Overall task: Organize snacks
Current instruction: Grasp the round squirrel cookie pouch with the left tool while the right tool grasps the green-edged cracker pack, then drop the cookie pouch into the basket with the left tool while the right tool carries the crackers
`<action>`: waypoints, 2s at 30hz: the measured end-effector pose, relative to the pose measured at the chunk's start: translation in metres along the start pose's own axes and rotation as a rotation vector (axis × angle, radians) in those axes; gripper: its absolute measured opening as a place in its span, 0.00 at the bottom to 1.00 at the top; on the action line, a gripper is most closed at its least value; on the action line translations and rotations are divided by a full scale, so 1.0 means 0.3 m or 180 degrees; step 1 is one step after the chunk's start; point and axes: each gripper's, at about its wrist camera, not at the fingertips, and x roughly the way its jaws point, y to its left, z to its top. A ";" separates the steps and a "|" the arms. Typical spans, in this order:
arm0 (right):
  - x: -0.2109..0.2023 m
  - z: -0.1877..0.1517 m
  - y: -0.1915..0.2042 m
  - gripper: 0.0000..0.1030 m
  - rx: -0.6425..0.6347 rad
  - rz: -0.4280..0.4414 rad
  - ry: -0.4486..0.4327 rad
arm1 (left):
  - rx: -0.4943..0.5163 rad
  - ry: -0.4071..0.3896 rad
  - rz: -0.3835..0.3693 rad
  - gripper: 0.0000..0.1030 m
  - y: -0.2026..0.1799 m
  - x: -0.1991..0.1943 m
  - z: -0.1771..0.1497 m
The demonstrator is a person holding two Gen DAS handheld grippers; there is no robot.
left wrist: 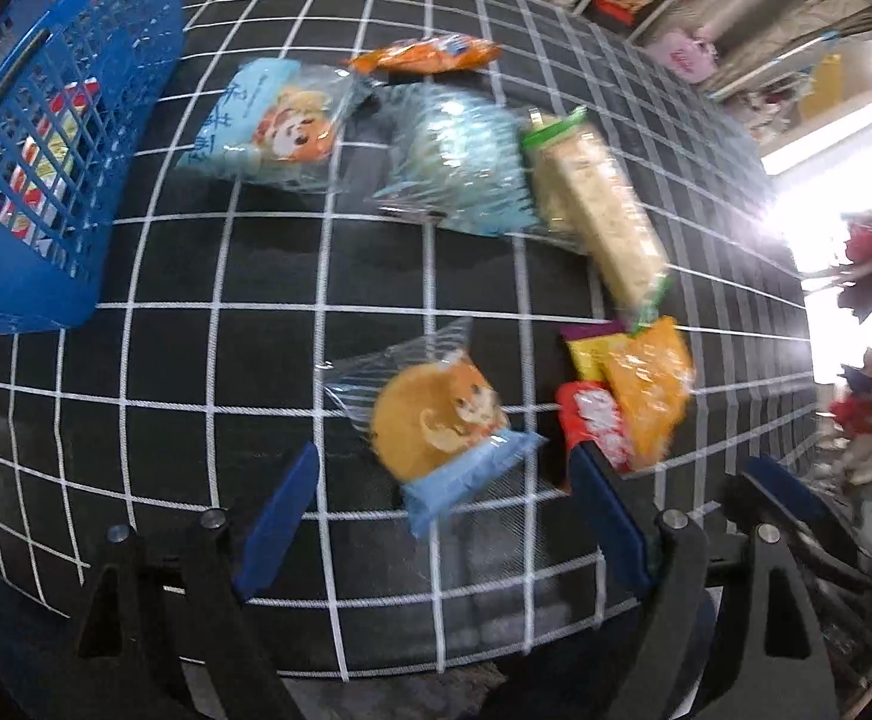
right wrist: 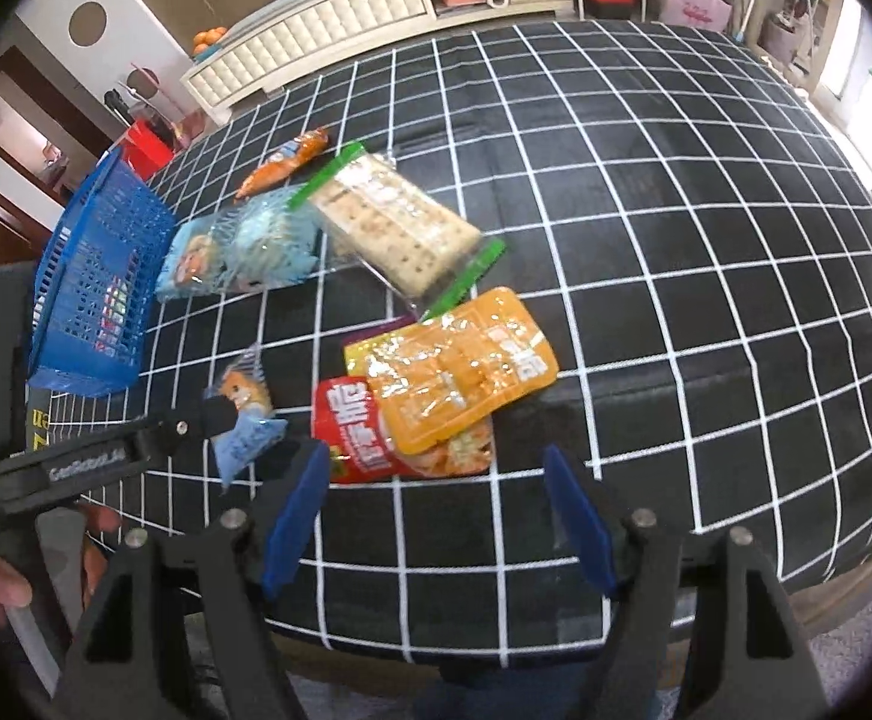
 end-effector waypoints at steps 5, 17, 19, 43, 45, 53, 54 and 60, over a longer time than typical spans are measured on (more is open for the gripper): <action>0.030 -0.017 -0.024 0.75 0.0057 0.0050 0.0074 | -0.0147 -0.0003 0.0161 0.81 -0.003 0.067 0.014; 0.017 -0.018 -0.072 0.75 0.0197 0.0025 0.0049 | 0.0084 -0.0018 0.0383 0.80 -0.072 0.144 0.014; 0.017 -0.002 -0.058 0.75 0.0125 0.0020 0.0043 | 0.0179 -0.0075 0.0461 0.63 -0.086 0.138 0.013; 0.315 0.322 0.193 0.82 -0.1535 -0.0277 0.0127 | 0.0315 -0.0527 0.0254 0.51 0.034 0.037 0.094; 0.350 0.337 0.198 0.82 -0.1638 -0.0305 0.0200 | 0.0357 -0.0541 0.0216 0.51 0.053 0.036 0.111; 0.368 0.352 0.190 0.64 -0.1682 -0.0147 0.0217 | 0.0455 -0.0547 0.0246 0.51 0.051 0.066 0.155; 0.361 0.343 0.197 0.64 -0.1724 -0.0131 0.0218 | 0.0483 -0.0556 0.0255 0.51 0.051 0.066 0.158; 0.252 0.304 0.240 0.63 -0.1719 -0.0192 0.0014 | 0.0645 -0.0663 0.0297 0.51 0.018 0.036 0.149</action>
